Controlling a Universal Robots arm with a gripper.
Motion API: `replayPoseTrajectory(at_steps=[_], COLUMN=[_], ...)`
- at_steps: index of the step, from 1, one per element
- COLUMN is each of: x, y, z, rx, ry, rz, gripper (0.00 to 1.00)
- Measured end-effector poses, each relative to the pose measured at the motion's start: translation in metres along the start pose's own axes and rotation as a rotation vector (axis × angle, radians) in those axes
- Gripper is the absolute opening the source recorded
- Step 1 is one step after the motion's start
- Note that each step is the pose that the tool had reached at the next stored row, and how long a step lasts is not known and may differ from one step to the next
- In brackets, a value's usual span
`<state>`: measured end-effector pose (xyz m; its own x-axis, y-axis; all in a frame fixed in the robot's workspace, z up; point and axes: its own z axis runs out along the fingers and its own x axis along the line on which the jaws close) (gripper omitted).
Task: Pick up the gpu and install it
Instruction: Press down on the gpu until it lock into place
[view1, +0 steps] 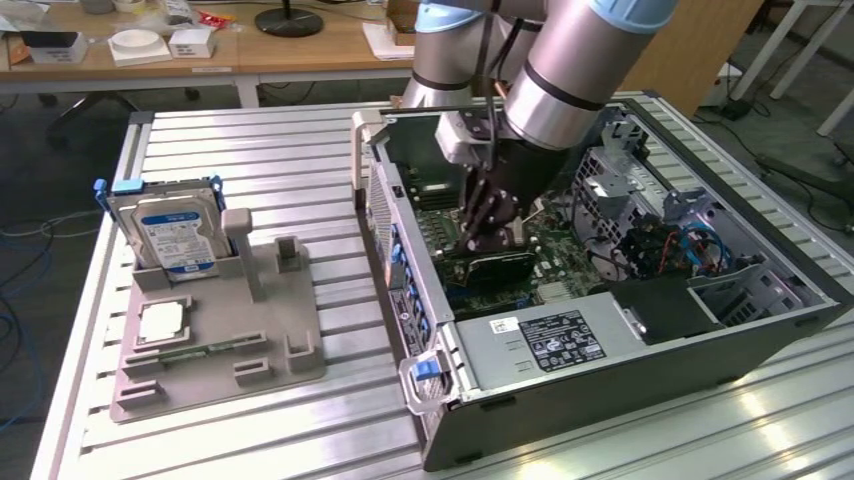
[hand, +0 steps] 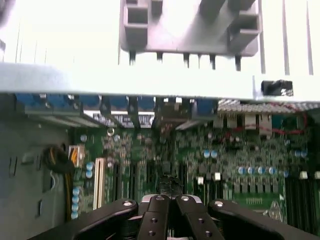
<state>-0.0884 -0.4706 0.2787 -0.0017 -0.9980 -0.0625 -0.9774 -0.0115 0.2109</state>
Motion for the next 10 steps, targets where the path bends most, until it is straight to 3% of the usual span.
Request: replayPoseTrajectory(at_steps=[6,10], x=[-0.0007,-0.0039], y=[-0.0035,-0.0065], z=[-0.0008,-0.0012], rx=[-0.1093,-0.1669], ry=[-0.0010,-0.0018], rz=[0.007,0.010], gripper=[0.10,0.10])
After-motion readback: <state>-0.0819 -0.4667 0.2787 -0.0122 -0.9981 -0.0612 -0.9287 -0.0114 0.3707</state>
